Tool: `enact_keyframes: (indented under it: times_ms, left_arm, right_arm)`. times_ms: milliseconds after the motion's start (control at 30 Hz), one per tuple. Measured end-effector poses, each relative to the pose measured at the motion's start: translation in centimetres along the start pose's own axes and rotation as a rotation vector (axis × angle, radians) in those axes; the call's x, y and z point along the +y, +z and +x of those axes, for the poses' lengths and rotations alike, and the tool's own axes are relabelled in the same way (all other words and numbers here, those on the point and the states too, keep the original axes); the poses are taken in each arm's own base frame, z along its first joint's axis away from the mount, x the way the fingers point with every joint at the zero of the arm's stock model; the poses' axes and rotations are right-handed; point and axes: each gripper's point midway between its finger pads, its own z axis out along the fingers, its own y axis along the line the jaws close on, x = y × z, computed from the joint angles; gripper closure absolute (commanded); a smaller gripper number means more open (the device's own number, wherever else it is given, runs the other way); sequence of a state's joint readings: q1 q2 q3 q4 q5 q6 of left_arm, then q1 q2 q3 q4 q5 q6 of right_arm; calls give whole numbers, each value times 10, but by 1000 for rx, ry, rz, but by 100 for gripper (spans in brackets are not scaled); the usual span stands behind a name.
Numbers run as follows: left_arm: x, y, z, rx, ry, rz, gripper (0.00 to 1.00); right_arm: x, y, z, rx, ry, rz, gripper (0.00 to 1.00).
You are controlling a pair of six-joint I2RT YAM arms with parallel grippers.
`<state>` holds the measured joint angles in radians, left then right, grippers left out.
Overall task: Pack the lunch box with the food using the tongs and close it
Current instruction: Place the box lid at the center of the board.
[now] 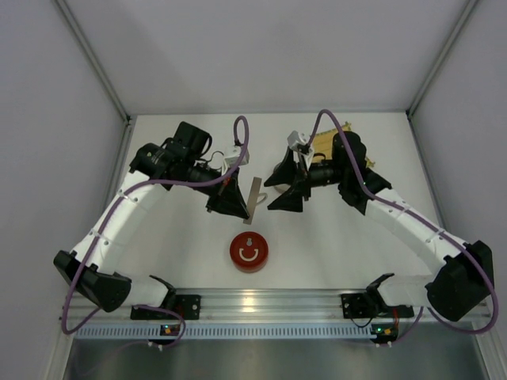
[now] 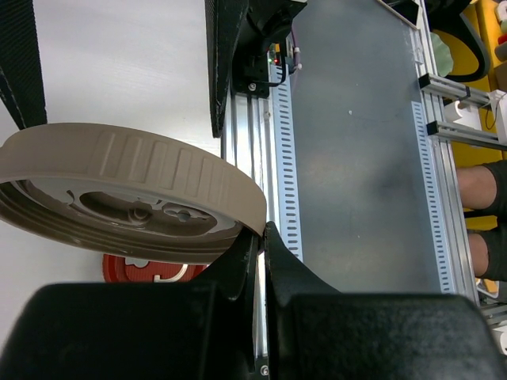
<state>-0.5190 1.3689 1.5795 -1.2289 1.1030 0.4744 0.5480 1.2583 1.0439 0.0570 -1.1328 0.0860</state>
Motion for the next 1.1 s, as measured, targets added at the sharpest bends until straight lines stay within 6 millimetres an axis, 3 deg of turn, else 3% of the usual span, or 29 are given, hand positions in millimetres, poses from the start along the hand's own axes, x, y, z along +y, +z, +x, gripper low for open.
enact_keyframes:
  times_ms: [167,367,500,1100]
  left_arm:
    - [0,0,1,2,-5,1,100]
    - [0,1,1,3,-4,3,100]
    - [0,1,1,3,-4,2,100]
    - [0,1,-3,-13,-31,4,100]
  right_arm:
    - [4,8,1,15,-25,-30,26]
    - [5,12,1,24,-36,-42,46]
    - [5,11,4,33,-31,-43,53]
    - [6,14,13,59,-16,-35,65]
